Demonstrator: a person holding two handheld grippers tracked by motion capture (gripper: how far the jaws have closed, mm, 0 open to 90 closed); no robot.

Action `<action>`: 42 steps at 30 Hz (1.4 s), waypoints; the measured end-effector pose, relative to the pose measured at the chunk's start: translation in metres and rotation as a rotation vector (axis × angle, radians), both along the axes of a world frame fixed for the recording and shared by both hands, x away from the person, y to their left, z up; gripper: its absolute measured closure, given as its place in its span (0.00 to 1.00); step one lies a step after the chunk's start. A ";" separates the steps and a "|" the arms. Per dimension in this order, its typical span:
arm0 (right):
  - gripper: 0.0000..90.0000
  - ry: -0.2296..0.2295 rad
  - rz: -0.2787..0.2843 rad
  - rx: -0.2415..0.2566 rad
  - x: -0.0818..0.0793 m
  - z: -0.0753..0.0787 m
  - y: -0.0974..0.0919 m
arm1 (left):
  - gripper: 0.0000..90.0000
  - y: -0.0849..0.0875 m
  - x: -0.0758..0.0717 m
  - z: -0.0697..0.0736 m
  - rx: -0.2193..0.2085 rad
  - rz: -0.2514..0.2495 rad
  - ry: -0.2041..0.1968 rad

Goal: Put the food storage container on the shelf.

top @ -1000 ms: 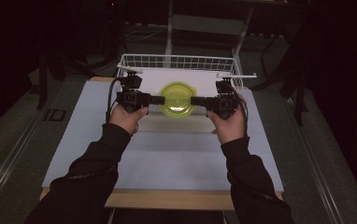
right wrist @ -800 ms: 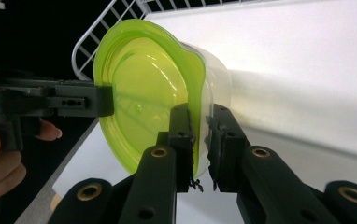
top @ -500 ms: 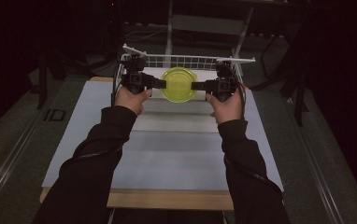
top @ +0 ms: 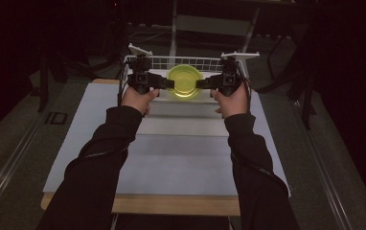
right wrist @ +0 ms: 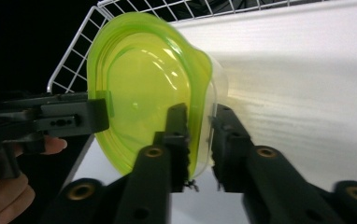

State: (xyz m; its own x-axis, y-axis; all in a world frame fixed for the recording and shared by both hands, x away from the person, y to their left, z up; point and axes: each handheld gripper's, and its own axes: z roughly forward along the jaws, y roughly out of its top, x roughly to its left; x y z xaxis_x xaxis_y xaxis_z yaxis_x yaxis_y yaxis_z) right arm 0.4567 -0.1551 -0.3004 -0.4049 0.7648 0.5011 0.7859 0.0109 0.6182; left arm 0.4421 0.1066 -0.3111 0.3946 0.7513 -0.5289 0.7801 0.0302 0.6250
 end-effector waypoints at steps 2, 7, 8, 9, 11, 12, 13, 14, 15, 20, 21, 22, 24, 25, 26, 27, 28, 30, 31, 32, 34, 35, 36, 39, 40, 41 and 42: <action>0.79 0.010 -0.003 -0.002 0.003 0.000 0.001 | 0.69 0.000 0.001 0.000 -0.010 0.019 -0.011; 0.69 -0.008 -0.019 0.015 0.006 0.002 0.002 | 0.58 0.004 0.002 0.002 -0.006 0.039 -0.037; 0.65 -0.029 -0.028 0.008 0.006 0.003 0.001 | 0.57 0.004 0.001 0.002 0.000 0.043 -0.050; 0.61 -0.048 -0.032 0.001 0.005 0.004 0.000 | 0.55 0.005 -0.001 0.003 -0.001 0.049 -0.074; 0.56 -0.079 -0.036 -0.023 0.003 0.006 -0.002 | 0.54 0.008 -0.005 0.003 -0.009 0.051 -0.096; 0.55 -0.087 -0.036 -0.034 0.002 0.007 -0.003 | 0.54 0.010 -0.007 0.004 -0.009 0.047 -0.103; 0.55 -0.102 -0.042 -0.048 -0.001 0.008 -0.004 | 0.54 0.011 -0.009 0.003 -0.009 0.040 -0.109; 0.55 -0.119 -0.043 -0.071 -0.004 0.009 -0.005 | 0.53 0.013 -0.011 0.003 -0.011 0.037 -0.113; 0.55 -0.119 -0.043 -0.071 -0.004 0.009 -0.005 | 0.51 0.013 -0.011 0.003 -0.011 0.037 -0.113; 0.62 -0.145 -0.013 -0.054 -0.023 0.002 -0.012 | 0.44 0.025 -0.032 -0.003 -0.070 0.010 -0.170; 0.62 -0.145 -0.013 -0.054 -0.023 0.002 -0.012 | 0.41 0.025 -0.032 -0.003 -0.070 0.010 -0.170; 0.70 -0.149 -0.004 -0.052 -0.029 -0.004 -0.013 | 0.34 0.027 -0.037 -0.005 -0.087 -0.020 -0.187; 0.83 -0.134 0.000 -0.053 -0.033 -0.011 -0.011 | 0.33 0.028 -0.047 -0.009 -0.076 -0.039 -0.223; 0.83 -0.134 0.000 -0.053 -0.033 -0.011 -0.011 | 0.33 0.028 -0.053 -0.012 -0.066 -0.047 -0.259; 0.89 -0.119 0.007 -0.048 -0.034 -0.015 -0.009 | 0.32 0.028 -0.058 -0.016 -0.056 -0.068 -0.285; 1.00 -0.118 0.008 -0.048 -0.036 -0.018 -0.007 | 0.28 0.028 -0.064 -0.020 -0.062 -0.089 -0.305; 1.00 -0.110 0.032 -0.052 -0.038 -0.024 0.000 | 0.21 0.024 -0.075 -0.033 -0.040 -0.102 -0.347; 1.00 -0.108 0.040 -0.048 -0.039 -0.027 0.004 | 0.17 0.022 -0.080 -0.040 -0.030 -0.116 -0.357; 1.00 -0.107 0.042 -0.051 -0.039 -0.032 0.010 | 0.09 0.020 -0.085 -0.048 -0.019 -0.138 -0.370; 1.00 -0.103 0.044 -0.046 -0.038 -0.034 0.012 | 0.02 0.019 -0.090 -0.057 -0.004 -0.148 -0.376; 1.00 -0.099 0.043 -0.045 -0.037 -0.035 0.014 | 0.02 0.018 -0.100 -0.073 0.008 -0.149 -0.393; 1.00 -0.097 0.041 -0.038 -0.035 -0.037 0.016 | 0.02 0.018 -0.105 -0.080 0.010 -0.143 -0.394; 1.00 -0.094 0.043 -0.034 -0.034 -0.038 0.017 | 0.02 0.019 -0.109 -0.088 -0.001 -0.139 -0.400; 1.00 -0.082 0.037 -0.034 -0.027 -0.040 0.022 | 0.02 0.023 -0.120 -0.108 -0.069 -0.141 -0.384; 1.00 -0.085 0.029 -0.039 -0.025 -0.041 0.023 | 0.02 0.024 -0.123 -0.113 -0.077 -0.143 -0.375; 1.00 -0.085 0.029 -0.039 -0.025 -0.041 0.023 | 0.02 0.025 -0.126 -0.117 -0.074 -0.141 -0.374; 0.99 -0.086 0.015 -0.032 -0.021 -0.042 0.023 | 0.02 0.026 -0.128 -0.121 -0.066 -0.146 -0.377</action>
